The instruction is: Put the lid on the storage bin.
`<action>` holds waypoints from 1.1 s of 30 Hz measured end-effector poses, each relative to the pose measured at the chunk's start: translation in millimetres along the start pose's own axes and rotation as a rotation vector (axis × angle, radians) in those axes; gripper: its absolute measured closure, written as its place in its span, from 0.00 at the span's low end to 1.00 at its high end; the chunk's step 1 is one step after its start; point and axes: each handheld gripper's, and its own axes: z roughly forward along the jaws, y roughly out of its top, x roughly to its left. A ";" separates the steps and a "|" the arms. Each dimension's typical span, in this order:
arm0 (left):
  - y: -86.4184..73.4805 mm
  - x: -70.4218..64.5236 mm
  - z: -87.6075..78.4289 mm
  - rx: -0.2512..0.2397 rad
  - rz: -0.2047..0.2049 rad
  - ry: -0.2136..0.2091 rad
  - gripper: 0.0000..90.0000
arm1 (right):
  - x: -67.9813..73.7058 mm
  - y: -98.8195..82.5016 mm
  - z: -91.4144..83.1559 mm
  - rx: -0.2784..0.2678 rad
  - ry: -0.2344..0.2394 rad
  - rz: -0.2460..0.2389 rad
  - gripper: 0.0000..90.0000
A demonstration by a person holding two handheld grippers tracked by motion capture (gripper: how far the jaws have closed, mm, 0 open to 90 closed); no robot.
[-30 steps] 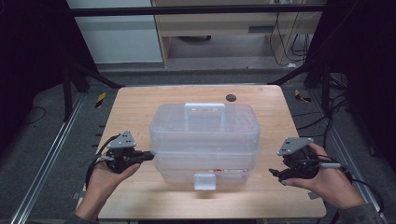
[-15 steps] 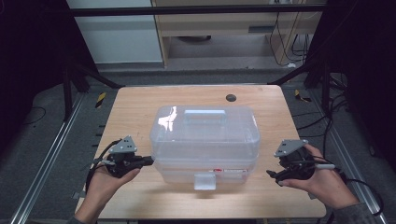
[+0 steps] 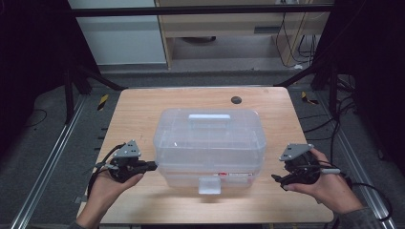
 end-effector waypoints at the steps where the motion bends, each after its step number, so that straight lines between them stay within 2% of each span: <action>1: -0.7 0.2 0.1 0.009 0.001 0.010 1.00 | 0.4 -0.5 1.2 0.000 0.002 0.004 0.16; 2: -1.4 0.5 0.1 0.020 0.004 0.023 1.00 | 0.4 -0.9 2.1 0.001 0.001 0.001 0.16; 4: -4.4 2.5 0.8 0.051 0.019 0.074 1.00 | 0.4 -1.7 4.1 0.001 -0.006 0.004 0.16; 10: -11.4 18.7 -3.5 0.036 -0.010 0.162 1.00 | -2.9 -4.7 11.5 -0.001 -0.045 0.029 0.16; 13: -15.5 30.2 0.4 0.044 -0.022 0.219 1.00 | -8.8 -7.9 19.9 0.001 -0.082 0.068 0.16; 21: -28.0 73.4 17.3 0.021 -0.122 0.311 0.97 | -33.0 -15.0 55.0 -0.002 -0.180 0.200 0.17; 23: -31.1 82.5 21.8 0.015 -0.141 0.320 0.95 | -40.9 -15.9 64.7 -0.012 -0.197 0.236 0.17; 24: -33.5 88.0 25.6 0.012 -0.160 0.328 0.94 | -44.2 -16.1 69.4 -0.017 -0.204 0.259 0.18; 29: -42.9 104.3 38.0 0.016 -0.195 0.360 0.86 | -59.8 -19.2 92.0 -0.049 -0.234 0.345 0.18; 31: -46.8 110.2 42.5 0.020 -0.209 0.376 0.76 | -62.8 -20.5 98.8 -0.072 -0.234 0.380 0.18; 33: -51.2 114.4 47.9 0.040 -0.219 0.431 0.62 | -65.1 -22.9 105.3 -0.086 -0.227 0.419 0.17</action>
